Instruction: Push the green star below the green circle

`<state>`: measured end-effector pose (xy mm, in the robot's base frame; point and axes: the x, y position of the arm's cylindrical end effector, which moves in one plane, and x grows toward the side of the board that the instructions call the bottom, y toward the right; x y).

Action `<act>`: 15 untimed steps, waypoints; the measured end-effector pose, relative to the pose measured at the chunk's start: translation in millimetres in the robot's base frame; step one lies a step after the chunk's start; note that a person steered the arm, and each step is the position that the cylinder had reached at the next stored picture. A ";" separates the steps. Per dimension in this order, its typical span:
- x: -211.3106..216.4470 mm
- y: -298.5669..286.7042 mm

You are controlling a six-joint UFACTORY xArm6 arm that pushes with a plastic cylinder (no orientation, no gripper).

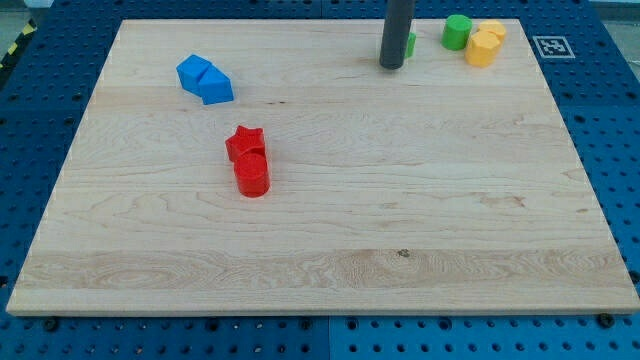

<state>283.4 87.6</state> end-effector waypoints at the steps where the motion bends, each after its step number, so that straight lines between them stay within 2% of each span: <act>1: -23.8 -25.2; 2: -47.0 -31.0; 4: -28.6 -20.6; 10: -22.1 84.7; 11: -12.1 60.2; 15: -23.2 -189.3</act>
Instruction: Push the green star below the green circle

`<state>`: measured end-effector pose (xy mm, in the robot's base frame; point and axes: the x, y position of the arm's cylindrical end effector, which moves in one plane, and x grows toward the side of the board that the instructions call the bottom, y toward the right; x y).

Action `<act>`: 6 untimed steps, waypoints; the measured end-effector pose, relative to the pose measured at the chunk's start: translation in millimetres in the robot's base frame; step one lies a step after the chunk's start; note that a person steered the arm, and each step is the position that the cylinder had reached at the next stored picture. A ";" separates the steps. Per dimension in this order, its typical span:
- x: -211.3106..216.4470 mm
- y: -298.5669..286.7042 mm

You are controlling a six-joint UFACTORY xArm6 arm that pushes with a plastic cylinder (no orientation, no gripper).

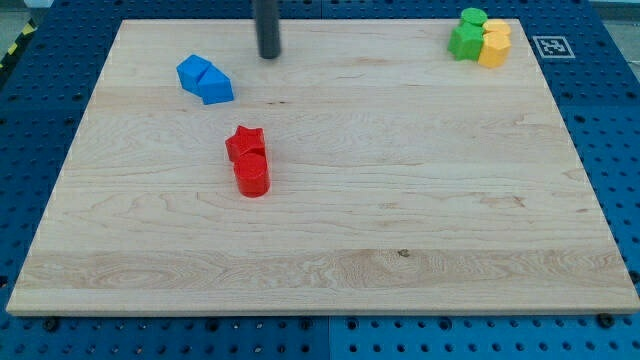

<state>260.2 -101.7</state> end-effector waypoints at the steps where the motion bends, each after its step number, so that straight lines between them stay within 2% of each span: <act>1: -8.1 -57.0; 2: -12.5 -108.9; 3: -9.9 -124.9; 5: 29.5 -112.8; 6: 30.9 -88.3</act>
